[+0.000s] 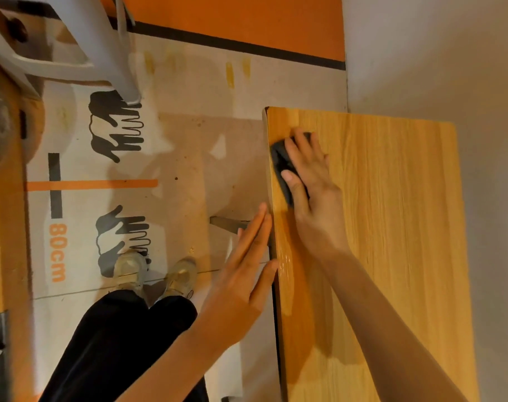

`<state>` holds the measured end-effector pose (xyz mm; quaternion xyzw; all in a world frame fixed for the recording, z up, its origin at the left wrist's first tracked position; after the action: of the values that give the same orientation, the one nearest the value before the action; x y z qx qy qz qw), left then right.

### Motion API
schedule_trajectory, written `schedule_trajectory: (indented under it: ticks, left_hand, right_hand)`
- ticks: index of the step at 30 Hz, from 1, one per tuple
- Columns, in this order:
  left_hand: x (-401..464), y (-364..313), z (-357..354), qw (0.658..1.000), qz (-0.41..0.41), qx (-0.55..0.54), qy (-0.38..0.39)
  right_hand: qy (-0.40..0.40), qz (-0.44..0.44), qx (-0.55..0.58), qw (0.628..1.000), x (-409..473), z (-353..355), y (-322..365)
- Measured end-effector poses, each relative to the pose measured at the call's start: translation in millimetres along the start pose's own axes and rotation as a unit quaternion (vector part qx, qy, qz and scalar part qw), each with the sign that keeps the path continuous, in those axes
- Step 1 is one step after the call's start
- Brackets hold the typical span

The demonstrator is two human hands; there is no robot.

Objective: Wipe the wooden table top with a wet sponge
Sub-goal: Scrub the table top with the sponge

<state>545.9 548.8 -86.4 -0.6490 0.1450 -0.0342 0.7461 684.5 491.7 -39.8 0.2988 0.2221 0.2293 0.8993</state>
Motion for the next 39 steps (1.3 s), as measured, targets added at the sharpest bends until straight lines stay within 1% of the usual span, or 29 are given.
schedule_trajectory:
  ticks: [3,5,6,7,9,11,13,15,16,18,20,24,26,27,29,31,33,34,36,37,39]
  left_hand:
    - [13,-3,24,0.998,-0.001,0.051,-0.021]
    - [32,-13,40,0.996,-0.010,0.091,-0.021]
    - [43,-18,47,0.994,-0.016,0.108,-0.016]
    - [53,-23,53,0.992,-0.021,0.125,-0.015]
    - [70,-28,62,0.986,-0.020,0.168,-0.012]
    - [81,-29,63,0.976,-0.010,0.218,0.007]
    - [82,-29,60,0.960,0.004,0.277,0.026]
    - [81,-30,58,0.945,0.012,0.323,0.045]
    - [81,-32,59,0.941,0.018,0.335,0.048]
    - [83,-36,60,0.937,0.055,0.338,0.063]
    - [84,-41,57,0.927,0.091,0.355,0.083]
    - [87,-47,53,0.897,0.128,0.405,0.124]
    - [87,-48,55,0.884,0.157,0.418,0.142]
    - [86,-51,56,0.879,0.159,0.425,0.145]
    - [80,-65,51,0.879,0.132,0.434,0.149]
    - [69,-83,39,0.893,0.097,0.408,0.167]
    - [54,-100,21,0.908,0.099,0.351,0.207]
    - [45,-105,12,0.915,0.127,0.306,0.232]
    - [30,-112,-6,0.922,0.200,0.176,0.280]
    - [26,-114,-13,0.924,0.225,0.106,0.290]
    - [27,-117,-18,0.921,0.257,-0.013,0.293]
  right_hand:
    - [-0.071,-0.068,0.081,0.992,-33,2,-16]
    - [-0.108,-0.099,0.142,0.979,-28,3,-15]
    - [-0.111,-0.105,0.151,0.977,-21,2,-12]
    - [-0.102,-0.099,0.139,0.980,-13,0,-7]
    - [-0.076,-0.053,0.074,0.993,-11,-8,4]
    - [-0.067,-0.018,0.008,0.998,-29,-20,7]
    - [-0.072,-0.021,-0.033,0.997,-61,-30,4]
    - [-0.070,-0.032,-0.047,0.996,-95,-40,0]
    - [-0.064,-0.033,-0.049,0.996,-112,-44,-1]
    - [-0.047,-0.041,-0.043,0.997,-145,-54,-4]
    - [-0.046,-0.052,-0.019,0.997,-173,-63,-6]
    - [-0.060,-0.064,0.043,0.995,-212,-71,-3]
    - [-0.064,-0.089,0.098,0.989,-221,-66,-2]
    - [-0.070,-0.115,0.144,0.980,-224,-61,-3]
    - [-0.103,-0.164,0.258,0.947,-228,-49,-7]
    - [-0.162,-0.199,0.333,0.907,-228,-33,-7]
    - [-0.230,-0.224,0.349,0.881,-226,-14,-2]
    - [-0.254,-0.234,0.348,0.872,-224,-5,3]
    - [-0.282,-0.251,0.356,0.855,-213,7,14]
    - [-0.294,-0.259,0.352,0.850,-206,11,19]
    - [-0.314,-0.270,0.318,0.853,-190,18,35]
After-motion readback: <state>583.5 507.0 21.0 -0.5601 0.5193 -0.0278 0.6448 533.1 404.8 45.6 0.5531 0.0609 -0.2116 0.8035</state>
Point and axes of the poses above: each hand's wrist, its own x-axis towards the middle knuckle, its own z-axis out of the back of the hand, y = z × x, the point moved 8 cm from there along x, towards the middle knuckle, and after that the axes turned 15 degrees about y, right-handed, at the moved point
